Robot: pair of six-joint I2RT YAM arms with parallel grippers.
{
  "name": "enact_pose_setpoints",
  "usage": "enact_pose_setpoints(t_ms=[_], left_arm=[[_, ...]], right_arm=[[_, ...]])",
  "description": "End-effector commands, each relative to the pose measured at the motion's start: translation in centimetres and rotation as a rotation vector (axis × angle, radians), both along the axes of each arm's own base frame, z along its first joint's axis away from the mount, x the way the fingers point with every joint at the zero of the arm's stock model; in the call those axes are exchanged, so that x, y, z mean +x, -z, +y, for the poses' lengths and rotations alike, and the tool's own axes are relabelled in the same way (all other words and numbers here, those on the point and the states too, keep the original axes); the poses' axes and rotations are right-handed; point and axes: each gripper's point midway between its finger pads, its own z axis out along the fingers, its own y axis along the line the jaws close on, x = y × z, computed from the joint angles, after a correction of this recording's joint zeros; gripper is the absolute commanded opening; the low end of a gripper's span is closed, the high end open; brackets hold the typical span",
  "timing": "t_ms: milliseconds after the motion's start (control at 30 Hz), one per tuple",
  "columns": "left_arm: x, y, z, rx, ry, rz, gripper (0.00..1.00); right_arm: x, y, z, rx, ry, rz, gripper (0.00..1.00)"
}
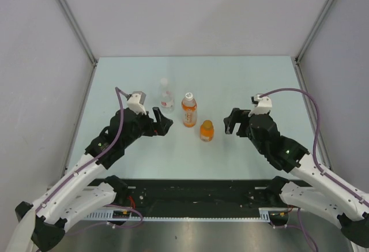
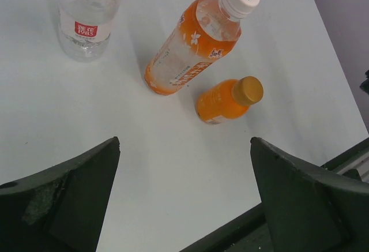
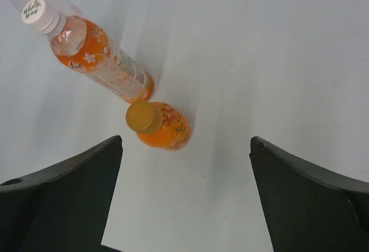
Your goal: Unscrew the bottle caps
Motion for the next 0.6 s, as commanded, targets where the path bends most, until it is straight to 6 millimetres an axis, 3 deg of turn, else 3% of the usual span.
enact_pose_setpoints(t_ms=[0,33,267,567], left_arm=[[-0.1,-1.9,-0.3,-0.052,0.013,-0.067,1.00],[-0.1,-2.0,-0.1,-0.054,0.005,-0.071,1.00],[-0.8,-1.0,1.0,-0.048,-0.031,-0.055,1.00],[-1.3,-0.4,1.4,-0.037,-0.026,-0.047,1.00]], right_arm=[[-0.4,0.0,3.1,-0.014,-0.140,-0.014,0.96],[-0.7,0.8,4.1,-0.041,-0.165,0.000,1.00],[-0.2,4.4,6.9,-0.178,-0.157,0.021,0.99],[1.8,6.4,9.2,-0.194,-0.133,-0.015,1.00]])
